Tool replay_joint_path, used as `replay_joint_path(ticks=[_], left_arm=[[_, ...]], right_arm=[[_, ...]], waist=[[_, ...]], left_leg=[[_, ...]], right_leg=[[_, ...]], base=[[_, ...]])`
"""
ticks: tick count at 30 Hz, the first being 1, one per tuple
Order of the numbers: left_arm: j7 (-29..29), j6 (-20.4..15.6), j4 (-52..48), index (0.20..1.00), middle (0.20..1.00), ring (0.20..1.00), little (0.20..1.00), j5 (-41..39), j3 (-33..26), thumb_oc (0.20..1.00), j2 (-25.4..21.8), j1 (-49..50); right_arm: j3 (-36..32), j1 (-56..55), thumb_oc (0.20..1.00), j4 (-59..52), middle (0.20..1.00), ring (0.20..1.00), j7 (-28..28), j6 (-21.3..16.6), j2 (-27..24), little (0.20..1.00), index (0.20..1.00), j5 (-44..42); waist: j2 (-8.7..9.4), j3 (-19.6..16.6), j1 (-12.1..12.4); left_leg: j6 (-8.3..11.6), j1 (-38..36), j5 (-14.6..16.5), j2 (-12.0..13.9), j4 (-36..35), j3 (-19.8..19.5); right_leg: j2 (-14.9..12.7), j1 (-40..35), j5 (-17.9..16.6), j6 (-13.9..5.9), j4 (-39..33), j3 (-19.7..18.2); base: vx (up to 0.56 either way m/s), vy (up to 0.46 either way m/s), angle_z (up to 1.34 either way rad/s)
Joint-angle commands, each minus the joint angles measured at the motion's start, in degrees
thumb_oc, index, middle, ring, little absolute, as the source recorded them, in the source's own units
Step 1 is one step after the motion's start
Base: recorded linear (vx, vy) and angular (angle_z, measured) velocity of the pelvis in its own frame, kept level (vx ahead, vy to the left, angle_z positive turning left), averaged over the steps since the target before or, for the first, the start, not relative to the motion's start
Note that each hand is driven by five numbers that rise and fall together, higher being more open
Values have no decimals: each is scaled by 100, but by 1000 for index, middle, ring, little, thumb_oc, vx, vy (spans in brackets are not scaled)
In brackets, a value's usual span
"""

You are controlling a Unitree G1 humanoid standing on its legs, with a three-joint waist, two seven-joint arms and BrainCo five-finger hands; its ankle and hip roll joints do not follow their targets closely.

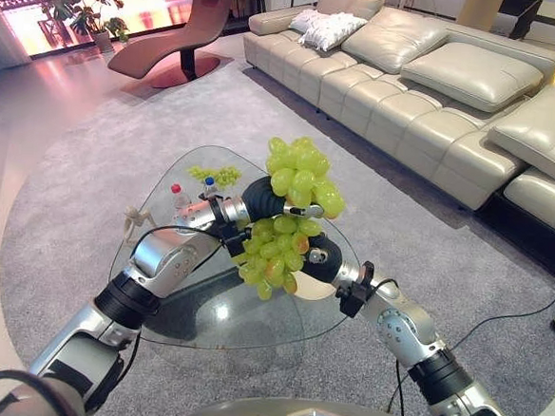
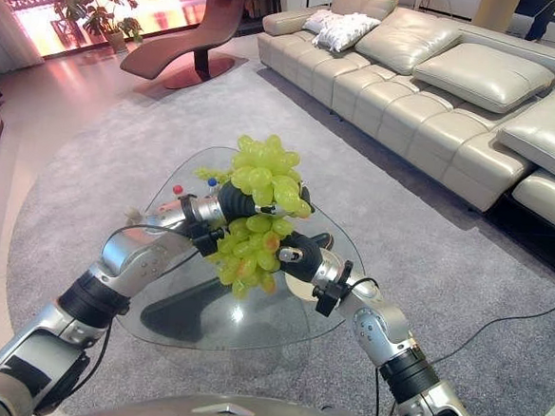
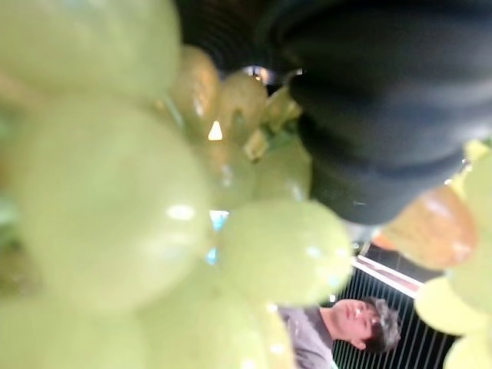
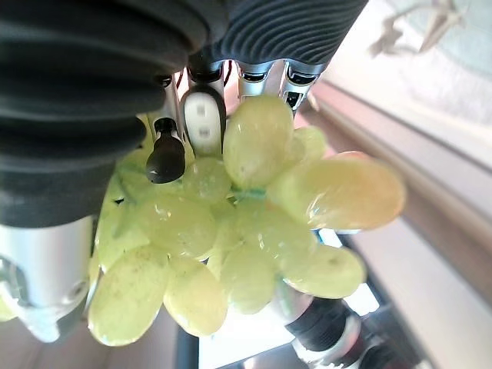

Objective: Pick up fruits into the plate

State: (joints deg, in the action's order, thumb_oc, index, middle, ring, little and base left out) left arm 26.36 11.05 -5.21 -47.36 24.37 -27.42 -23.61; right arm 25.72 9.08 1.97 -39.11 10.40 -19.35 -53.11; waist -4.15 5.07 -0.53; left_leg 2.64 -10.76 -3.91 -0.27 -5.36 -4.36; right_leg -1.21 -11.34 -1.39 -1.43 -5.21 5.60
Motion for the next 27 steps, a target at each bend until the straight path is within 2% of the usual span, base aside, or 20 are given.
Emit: replay_joint_path(ticks=[1,8,12,19,27], left_arm=[[-103,-468,441,200,200,200,200,-18,-275,200,177,-324],[-220,-831,431,200,200,200,200,875,-197,200,42,-397],[-521,-1039,437,200,200,200,200,1459,-220,200,-186,-562],[-560,-1004,397,200,200,200,200,1427,-174,200,-213,-658],[-566,-831,480,200,200,200,200,1336,-14,200,103,-680]], right_arm=[[93,227,1000,-475,1000,1000,-298,-24,623,1000,1000,-553],[206,229,1000,-600,1000,1000,-371,310,673,1000,1000,-811],[228,248,1000,-805,1000,1000,-257,496,553,1000,1000,-773],[291,284,1000,-964,1000,1000,-398,637,430,1000,1000,-783],[511,396,1000,-1098,1000,1000,-526,1299,780,1000,1000,-1420]], waist=[[258,-50,54],[272,-17,104],[300,9,119],[342,28,124],[340,27,133]], left_leg=[[-245,-109,920,-238,143,318],[-243,-96,905,-241,138,288],[-240,-76,896,-245,137,259],[-230,-63,890,-241,143,241],[-239,-86,893,-237,136,239]], right_leg=[[-229,42,282,-327,62,-123],[-229,39,284,-332,60,-86],[-224,56,281,-341,64,-63],[-225,69,277,-351,72,-53],[-204,59,278,-346,74,-80]], base=[[0,0,0],[0,0,0],[0,0,0],[0,0,0],[0,0,0]])
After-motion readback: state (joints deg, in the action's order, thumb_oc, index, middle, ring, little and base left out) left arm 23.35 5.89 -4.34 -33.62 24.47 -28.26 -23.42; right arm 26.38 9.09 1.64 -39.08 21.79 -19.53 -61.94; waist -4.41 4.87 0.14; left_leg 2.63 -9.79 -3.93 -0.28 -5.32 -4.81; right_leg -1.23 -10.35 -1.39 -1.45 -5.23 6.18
